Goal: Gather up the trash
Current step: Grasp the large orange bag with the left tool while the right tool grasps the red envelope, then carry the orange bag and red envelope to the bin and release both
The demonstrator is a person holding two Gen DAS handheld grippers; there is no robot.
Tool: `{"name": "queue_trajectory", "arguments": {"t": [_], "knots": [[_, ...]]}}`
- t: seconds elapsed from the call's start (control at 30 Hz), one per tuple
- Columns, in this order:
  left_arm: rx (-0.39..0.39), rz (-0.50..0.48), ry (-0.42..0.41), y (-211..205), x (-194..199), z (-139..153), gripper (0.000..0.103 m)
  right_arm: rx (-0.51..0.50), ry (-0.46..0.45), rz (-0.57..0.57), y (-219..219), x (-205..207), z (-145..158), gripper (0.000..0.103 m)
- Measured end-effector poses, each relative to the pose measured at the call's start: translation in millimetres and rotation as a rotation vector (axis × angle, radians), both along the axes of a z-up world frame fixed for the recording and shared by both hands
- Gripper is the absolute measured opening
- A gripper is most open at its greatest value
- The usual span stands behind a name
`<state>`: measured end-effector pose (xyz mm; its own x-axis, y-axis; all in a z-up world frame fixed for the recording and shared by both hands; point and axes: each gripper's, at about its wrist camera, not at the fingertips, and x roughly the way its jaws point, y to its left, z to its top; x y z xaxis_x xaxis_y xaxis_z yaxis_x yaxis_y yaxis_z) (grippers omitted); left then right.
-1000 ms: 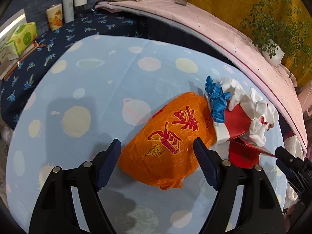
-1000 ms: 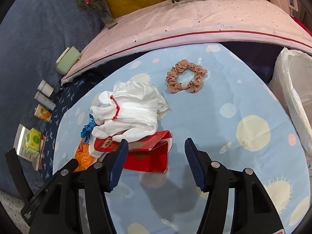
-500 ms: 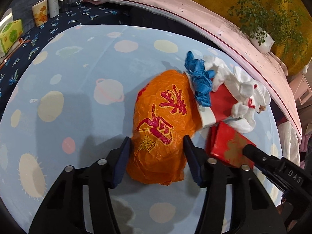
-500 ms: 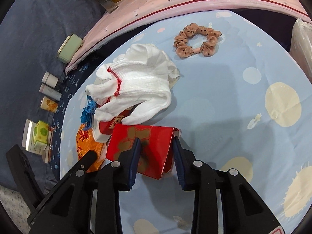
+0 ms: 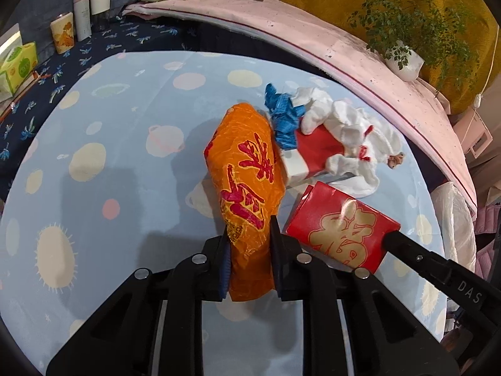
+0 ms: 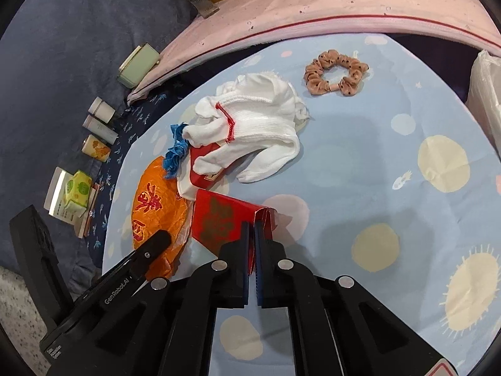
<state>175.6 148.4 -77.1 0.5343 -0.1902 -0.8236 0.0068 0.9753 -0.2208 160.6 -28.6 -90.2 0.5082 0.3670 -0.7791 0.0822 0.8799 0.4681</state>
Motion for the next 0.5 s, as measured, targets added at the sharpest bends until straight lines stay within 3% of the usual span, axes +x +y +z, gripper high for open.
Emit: {"name": "queue_trajectory", "arguments": {"t": [0.5], "knots": [[-0.020, -0.059, -0.140, -40.0, -29.2, 73.0, 0.019, -0.125, -0.206, -0.064, -46.3, -33.4, 75.4, 0.002]]}}
